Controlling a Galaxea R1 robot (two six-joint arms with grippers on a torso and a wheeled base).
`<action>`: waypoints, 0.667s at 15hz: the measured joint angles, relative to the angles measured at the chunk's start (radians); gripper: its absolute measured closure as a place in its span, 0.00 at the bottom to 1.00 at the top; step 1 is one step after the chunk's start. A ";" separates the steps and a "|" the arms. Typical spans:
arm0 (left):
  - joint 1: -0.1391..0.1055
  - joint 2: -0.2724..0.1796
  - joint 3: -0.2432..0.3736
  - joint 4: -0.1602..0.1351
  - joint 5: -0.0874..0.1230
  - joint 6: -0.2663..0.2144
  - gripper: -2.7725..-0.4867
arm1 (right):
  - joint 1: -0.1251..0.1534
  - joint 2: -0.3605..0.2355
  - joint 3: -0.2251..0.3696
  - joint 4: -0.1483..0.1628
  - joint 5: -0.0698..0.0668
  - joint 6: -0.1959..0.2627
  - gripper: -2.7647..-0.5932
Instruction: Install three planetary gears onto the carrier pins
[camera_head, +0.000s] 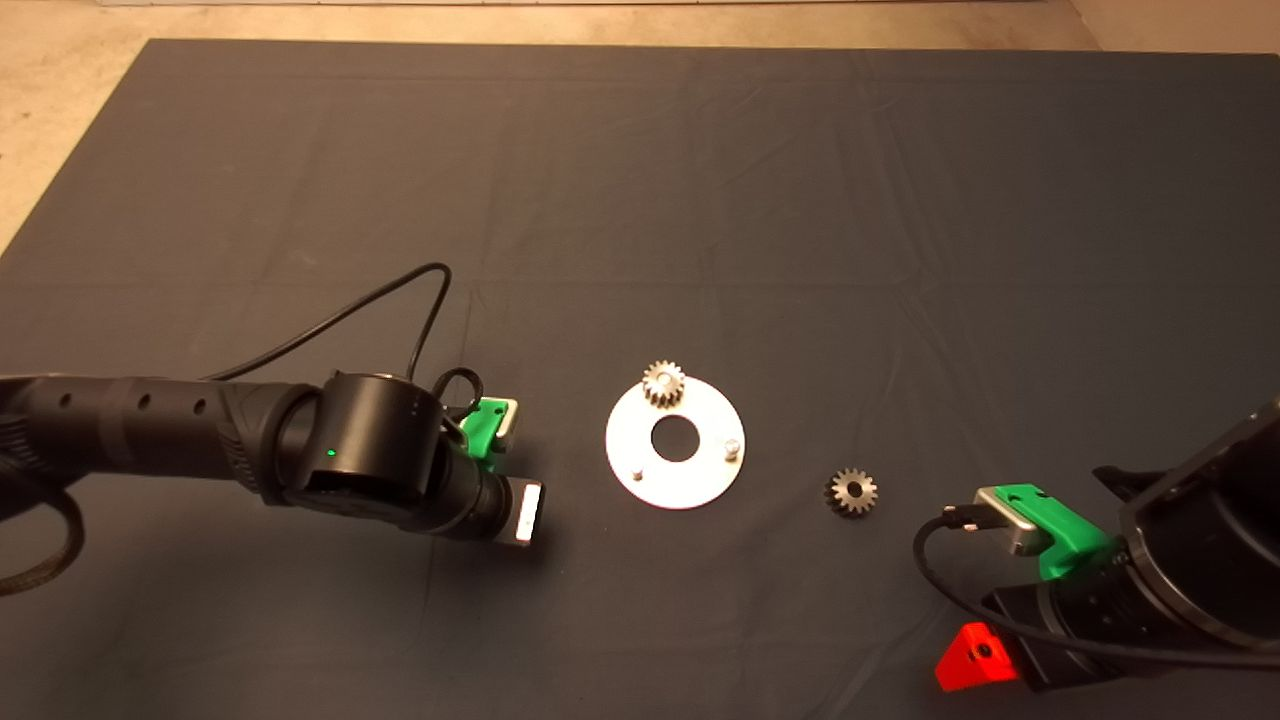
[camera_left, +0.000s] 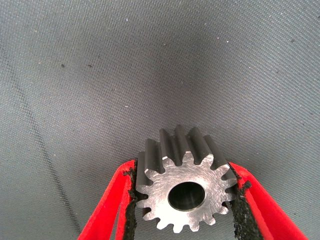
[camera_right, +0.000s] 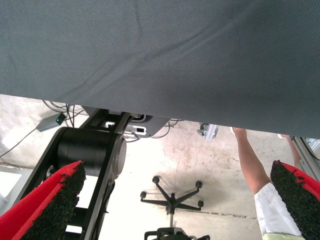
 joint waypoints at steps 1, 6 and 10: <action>0.000 0.000 0.000 0.000 0.000 0.000 0.77 | 0.000 0.000 0.000 0.000 0.000 0.000 0.01; 0.000 0.006 0.000 0.000 0.004 0.000 0.79 | 0.000 0.000 0.000 0.000 0.000 0.000 0.01; -0.001 0.059 0.037 -0.002 0.005 -0.002 0.80 | 0.000 0.000 0.000 0.000 0.000 0.000 0.01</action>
